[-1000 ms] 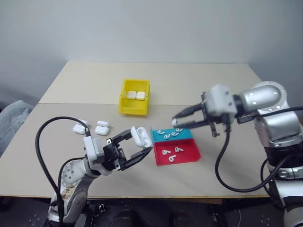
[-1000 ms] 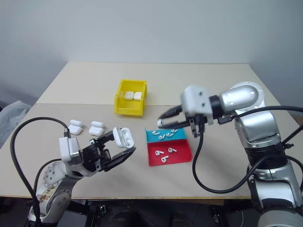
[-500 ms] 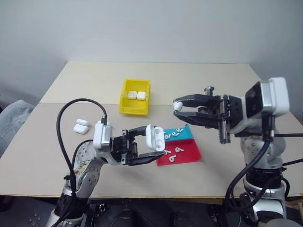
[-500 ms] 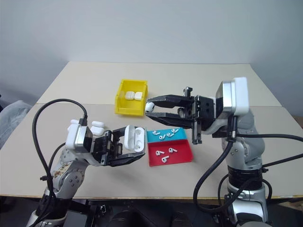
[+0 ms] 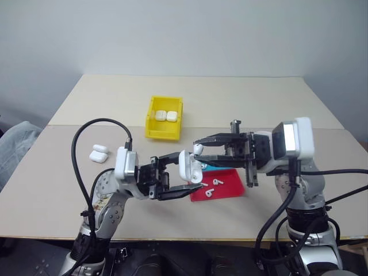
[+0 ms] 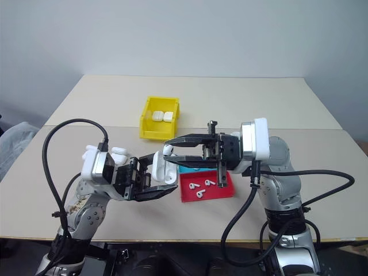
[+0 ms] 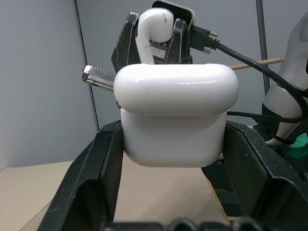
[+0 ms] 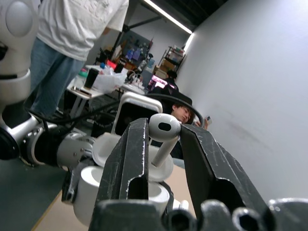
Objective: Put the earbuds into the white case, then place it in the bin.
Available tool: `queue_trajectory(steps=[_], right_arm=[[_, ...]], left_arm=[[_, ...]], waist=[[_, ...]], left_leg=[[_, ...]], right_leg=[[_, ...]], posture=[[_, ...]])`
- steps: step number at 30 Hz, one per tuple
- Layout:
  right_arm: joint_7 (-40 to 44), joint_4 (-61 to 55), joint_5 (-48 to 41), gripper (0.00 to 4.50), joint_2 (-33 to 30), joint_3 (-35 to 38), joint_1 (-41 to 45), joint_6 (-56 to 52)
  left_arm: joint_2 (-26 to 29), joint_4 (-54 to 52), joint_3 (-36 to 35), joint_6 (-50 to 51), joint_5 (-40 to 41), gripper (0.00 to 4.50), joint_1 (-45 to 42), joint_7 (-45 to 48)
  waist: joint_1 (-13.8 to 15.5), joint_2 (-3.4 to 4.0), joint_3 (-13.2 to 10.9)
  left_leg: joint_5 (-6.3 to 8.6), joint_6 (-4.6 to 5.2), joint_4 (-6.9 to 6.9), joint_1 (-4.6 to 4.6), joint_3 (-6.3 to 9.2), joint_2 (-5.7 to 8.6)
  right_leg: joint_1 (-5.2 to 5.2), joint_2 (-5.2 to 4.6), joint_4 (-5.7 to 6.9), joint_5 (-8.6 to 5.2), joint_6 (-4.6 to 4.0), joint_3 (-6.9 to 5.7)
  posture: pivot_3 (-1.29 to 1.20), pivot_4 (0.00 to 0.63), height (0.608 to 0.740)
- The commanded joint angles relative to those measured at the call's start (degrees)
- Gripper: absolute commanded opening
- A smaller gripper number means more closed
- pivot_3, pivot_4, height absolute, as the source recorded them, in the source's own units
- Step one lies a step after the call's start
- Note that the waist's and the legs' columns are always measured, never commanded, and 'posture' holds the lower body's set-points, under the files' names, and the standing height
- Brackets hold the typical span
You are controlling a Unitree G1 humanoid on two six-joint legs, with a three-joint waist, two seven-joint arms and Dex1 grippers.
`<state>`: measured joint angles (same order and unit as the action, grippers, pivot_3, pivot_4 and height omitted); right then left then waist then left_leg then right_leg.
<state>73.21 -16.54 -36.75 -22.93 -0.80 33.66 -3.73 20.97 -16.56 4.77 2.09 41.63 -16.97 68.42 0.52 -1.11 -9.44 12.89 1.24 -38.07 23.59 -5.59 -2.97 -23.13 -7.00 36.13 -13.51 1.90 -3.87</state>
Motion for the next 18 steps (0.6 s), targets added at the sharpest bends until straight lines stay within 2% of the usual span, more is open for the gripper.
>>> queue_trajectory(steps=[1,15,18], right_arm=[[0.7,0.7,1.1,1.21,-0.4,-0.6,0.1,2.2],[1.9,2.1,2.0,1.21,-1.9,-1.4,-0.7,3.5],[3.2,1.8,1.2,1.82,-2.5,-1.5,-0.9,3.4]], left_arm=[[-0.2,-2.1,0.1,-0.1,-0.3,2.78,0.1,-0.1],[-1.1,-1.3,0.1,-0.7,-1.3,2.78,-0.2,0.0],[-1.1,-1.1,0.0,-0.8,-1.5,2.78,-0.3,0.1]], waist=[[0.0,0.00,0.0],[0.0,0.00,0.0],[0.0,0.00,0.0]], left_leg=[[0.00,0.00,0.00,0.00,0.00,0.00],[0.00,0.00,0.00,0.01,0.00,0.00],[0.00,0.00,0.00,0.00,0.00,0.00]], right_leg=[[0.00,0.00,0.00,0.00,0.00,0.00],[0.00,0.00,-0.01,0.00,0.00,0.00],[0.01,0.00,-0.01,0.00,0.00,0.00]], posture=[[0.00,0.150,0.740],[0.00,0.150,0.740],[0.00,0.150,0.740]])
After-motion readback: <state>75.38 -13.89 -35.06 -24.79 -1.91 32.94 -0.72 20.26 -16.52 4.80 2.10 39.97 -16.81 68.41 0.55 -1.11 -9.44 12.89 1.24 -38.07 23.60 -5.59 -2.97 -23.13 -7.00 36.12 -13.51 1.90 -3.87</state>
